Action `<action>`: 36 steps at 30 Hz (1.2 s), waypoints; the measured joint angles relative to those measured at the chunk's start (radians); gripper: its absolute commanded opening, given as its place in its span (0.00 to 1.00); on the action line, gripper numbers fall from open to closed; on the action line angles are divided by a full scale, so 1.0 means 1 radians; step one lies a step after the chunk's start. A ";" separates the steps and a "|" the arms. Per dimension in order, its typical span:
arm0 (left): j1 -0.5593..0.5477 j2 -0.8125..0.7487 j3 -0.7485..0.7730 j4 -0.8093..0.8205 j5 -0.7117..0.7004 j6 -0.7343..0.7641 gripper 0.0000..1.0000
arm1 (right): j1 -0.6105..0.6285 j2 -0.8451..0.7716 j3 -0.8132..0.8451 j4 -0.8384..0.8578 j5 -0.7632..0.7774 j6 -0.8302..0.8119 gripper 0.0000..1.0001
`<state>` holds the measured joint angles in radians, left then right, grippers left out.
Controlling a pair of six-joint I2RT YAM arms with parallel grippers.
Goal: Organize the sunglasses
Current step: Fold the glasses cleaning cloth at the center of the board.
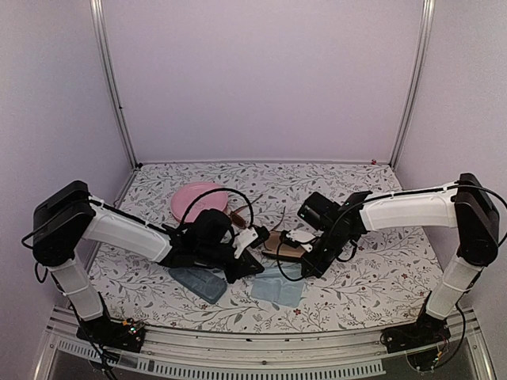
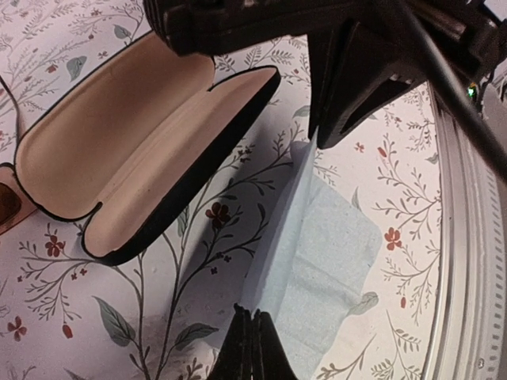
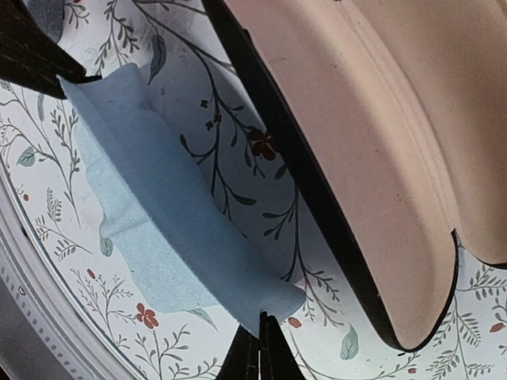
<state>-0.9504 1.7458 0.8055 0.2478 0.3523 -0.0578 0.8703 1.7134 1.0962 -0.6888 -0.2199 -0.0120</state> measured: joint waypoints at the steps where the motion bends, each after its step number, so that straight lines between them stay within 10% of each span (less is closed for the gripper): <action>1: 0.000 0.003 0.000 0.000 0.001 0.003 0.00 | 0.000 -0.001 -0.002 0.000 -0.001 0.000 0.04; 36: -0.058 -0.001 -0.082 -0.003 -0.014 -0.002 0.00 | 0.095 -0.022 -0.114 0.106 -0.126 0.134 0.00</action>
<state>-1.0088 1.7447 0.7235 0.2451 0.3386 -0.0597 0.9657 1.6917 0.9821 -0.5827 -0.3458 0.1223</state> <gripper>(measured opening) 0.007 0.013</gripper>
